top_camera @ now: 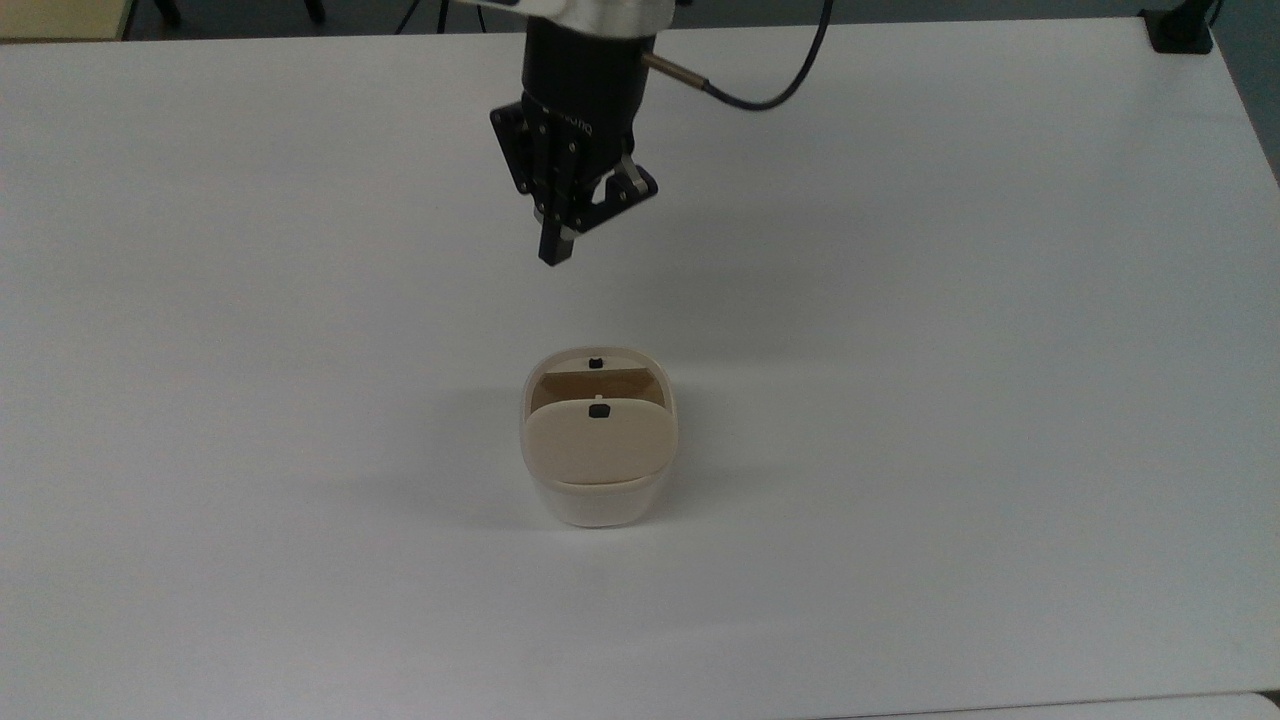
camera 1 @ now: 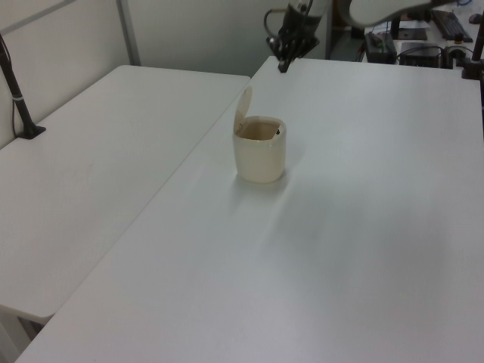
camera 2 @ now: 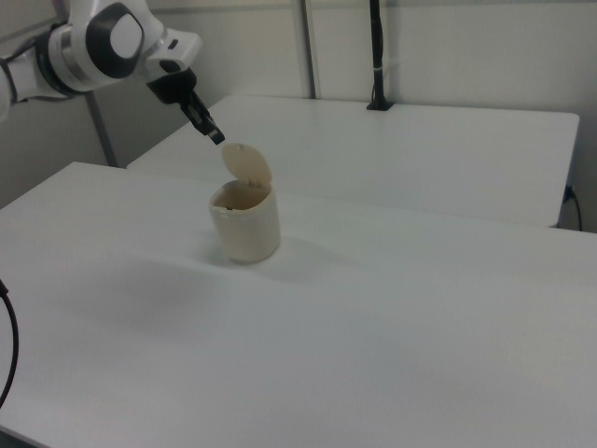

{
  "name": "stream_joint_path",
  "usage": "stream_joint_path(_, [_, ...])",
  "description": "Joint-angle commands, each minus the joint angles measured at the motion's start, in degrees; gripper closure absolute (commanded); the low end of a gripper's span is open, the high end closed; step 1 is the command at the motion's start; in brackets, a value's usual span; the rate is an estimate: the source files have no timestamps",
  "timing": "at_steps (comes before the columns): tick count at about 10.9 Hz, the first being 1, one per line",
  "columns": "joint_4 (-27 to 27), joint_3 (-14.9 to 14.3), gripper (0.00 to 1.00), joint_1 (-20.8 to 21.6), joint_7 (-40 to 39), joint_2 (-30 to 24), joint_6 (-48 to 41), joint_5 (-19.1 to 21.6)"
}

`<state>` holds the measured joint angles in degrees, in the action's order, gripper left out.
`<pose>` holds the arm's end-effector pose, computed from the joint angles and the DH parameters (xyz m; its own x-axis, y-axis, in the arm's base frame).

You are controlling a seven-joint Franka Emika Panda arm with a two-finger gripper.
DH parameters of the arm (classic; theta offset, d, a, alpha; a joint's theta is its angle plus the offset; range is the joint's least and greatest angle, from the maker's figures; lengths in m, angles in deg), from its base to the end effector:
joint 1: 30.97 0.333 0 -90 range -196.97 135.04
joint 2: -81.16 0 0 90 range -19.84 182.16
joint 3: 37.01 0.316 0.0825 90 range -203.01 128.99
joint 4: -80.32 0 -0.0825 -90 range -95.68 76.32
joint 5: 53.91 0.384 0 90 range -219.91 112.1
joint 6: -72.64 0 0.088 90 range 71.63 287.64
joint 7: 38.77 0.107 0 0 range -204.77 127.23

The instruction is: Open the trash bin

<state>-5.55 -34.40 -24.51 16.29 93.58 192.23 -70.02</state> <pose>0.6559 0.0876 0.5843 0.6694 -0.6160 0.4153 -0.6259 -0.7688 -0.1314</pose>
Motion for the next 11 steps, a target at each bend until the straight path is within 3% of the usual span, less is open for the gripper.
stream_joint_path(1, [-4.8,0.0,1.0,-2.8,-11.5,-9.5,-6.7,9.5])
stream_joint_path(6, [-7.4,-0.1,1.0,-7.8,-30.9,-17.8,-23.3,20.7])
stream_joint_path(8, [-11.2,-0.1,1.0,-8.8,-37.6,-20.3,-25.5,21.2])
stream_joint_path(10, [-11.8,0.0,1.0,-9.4,-44.8,-19.8,-24.9,21.3])
stream_joint_path(11, [-11.3,0.8,0.89,-10.5,-47.5,-19.0,-24.1,21.2])
